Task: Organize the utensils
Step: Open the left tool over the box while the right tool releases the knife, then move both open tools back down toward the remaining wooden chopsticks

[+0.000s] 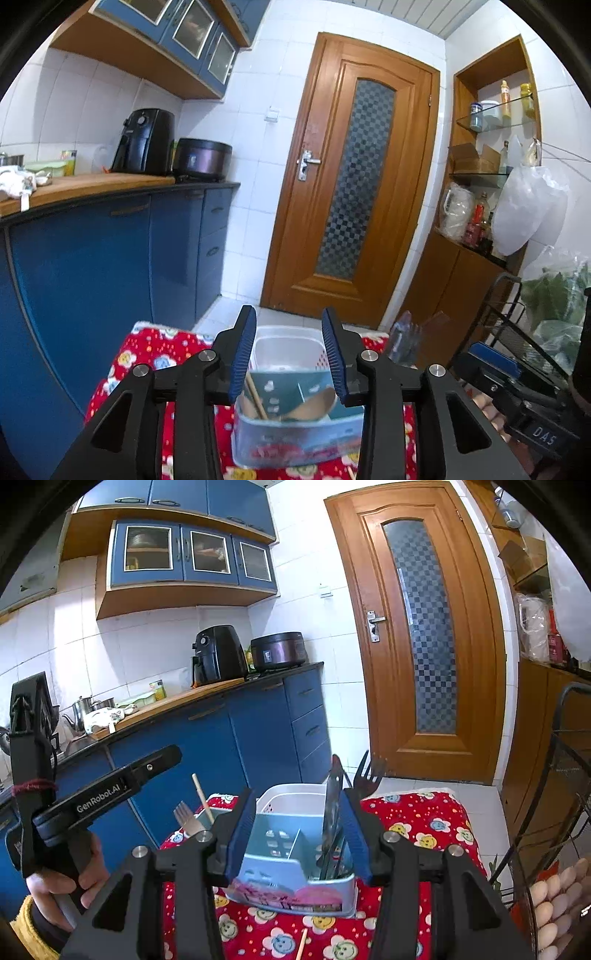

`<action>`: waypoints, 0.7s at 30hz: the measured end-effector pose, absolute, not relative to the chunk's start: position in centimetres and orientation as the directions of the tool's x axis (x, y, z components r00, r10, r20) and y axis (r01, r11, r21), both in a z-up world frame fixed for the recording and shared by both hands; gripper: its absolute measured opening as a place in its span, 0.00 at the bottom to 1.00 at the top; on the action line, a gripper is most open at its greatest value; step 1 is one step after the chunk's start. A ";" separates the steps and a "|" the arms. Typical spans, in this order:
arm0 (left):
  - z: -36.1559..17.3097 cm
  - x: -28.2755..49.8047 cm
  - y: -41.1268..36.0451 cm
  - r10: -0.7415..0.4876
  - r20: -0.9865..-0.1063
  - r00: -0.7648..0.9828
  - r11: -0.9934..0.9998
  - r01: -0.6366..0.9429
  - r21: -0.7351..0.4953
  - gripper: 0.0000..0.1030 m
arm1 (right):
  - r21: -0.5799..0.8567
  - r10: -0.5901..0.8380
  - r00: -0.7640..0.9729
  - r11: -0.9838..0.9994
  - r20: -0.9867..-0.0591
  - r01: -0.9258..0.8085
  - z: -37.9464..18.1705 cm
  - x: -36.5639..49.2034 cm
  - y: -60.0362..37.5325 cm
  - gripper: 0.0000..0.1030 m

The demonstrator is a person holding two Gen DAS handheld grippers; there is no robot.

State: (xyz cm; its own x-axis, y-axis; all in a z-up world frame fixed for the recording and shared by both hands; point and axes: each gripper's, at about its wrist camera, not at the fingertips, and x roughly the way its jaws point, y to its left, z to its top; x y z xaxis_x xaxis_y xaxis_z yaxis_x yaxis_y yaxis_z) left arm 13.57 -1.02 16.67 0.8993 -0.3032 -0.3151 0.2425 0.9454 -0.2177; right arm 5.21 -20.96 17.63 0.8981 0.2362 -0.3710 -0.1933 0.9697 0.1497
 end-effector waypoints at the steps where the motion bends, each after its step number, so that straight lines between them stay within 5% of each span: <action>1: 16.6 13.4 -0.9 -0.306 -0.322 0.896 0.944 0.243 -0.223 0.37 | 0.153 0.239 0.896 0.969 -0.374 -0.194 17.6 5.0 -20.9 0.48; 21: 12.1 9.5 0.8 -0.279 -0.479 0.832 0.957 0.202 -0.207 0.42 | 0.202 0.236 0.840 0.967 -0.489 -0.154 13.1 1.9 -20.9 0.49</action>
State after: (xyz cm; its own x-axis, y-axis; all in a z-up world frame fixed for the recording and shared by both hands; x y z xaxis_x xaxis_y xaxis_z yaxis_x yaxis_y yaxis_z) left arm 9.48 0.83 12.12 0.8320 -0.2793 -0.4794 0.2021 0.9572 -0.2070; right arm 1.89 -20.91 13.12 0.8398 0.2357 -0.4891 -0.1536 0.9672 0.2023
